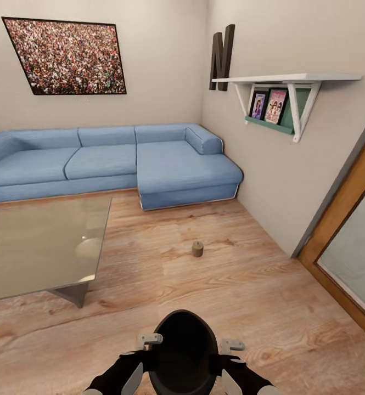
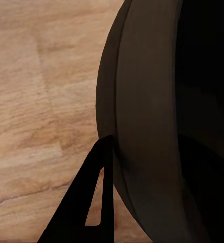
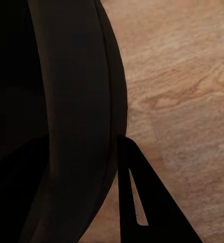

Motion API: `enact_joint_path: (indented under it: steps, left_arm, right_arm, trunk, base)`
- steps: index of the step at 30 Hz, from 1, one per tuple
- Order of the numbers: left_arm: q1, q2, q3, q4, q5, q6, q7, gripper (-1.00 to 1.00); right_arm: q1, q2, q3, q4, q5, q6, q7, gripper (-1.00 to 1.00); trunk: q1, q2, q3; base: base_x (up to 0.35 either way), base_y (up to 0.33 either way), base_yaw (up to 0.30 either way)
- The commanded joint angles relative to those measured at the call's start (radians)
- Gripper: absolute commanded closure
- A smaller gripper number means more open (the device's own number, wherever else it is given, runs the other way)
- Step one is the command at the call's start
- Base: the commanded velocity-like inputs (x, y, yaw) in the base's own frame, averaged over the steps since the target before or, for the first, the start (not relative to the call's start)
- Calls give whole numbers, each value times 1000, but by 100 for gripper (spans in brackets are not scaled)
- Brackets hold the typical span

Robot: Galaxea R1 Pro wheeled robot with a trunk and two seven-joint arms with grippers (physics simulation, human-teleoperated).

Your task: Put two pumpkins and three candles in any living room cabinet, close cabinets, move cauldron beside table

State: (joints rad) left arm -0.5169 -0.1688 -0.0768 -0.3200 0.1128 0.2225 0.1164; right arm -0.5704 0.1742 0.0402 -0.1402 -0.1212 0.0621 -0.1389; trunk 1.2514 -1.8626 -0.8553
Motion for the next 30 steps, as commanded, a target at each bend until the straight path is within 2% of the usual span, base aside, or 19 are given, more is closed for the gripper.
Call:
enact_joint_path:
  steps: [1,13,26,30]
  left_arm:
    - [0,0,-15,1,34,5,3,100]
    - [0,0,-15,1,34,5,3,100]
    - [0,0,-15,1,34,5,3,100]
    - [0,0,-15,1,34,5,3,100]
  right_arm:
    - [0,0,10,-10,-12,5,27,100]
    - [0,0,10,-10,-12,5,27,100]
    - [0,0,10,-10,-12,6,27,100]
    - [0,0,10,-10,-12,6,27,100]
  trunk:
    - [0,0,-1]
    - [0,0,-1]
    - [0,0,-1]
    - [0,0,-1]
  base:
    - [0,0,286]
    - [-17,0,287]
    - [-218,0,287]
    - [-67,0,287]
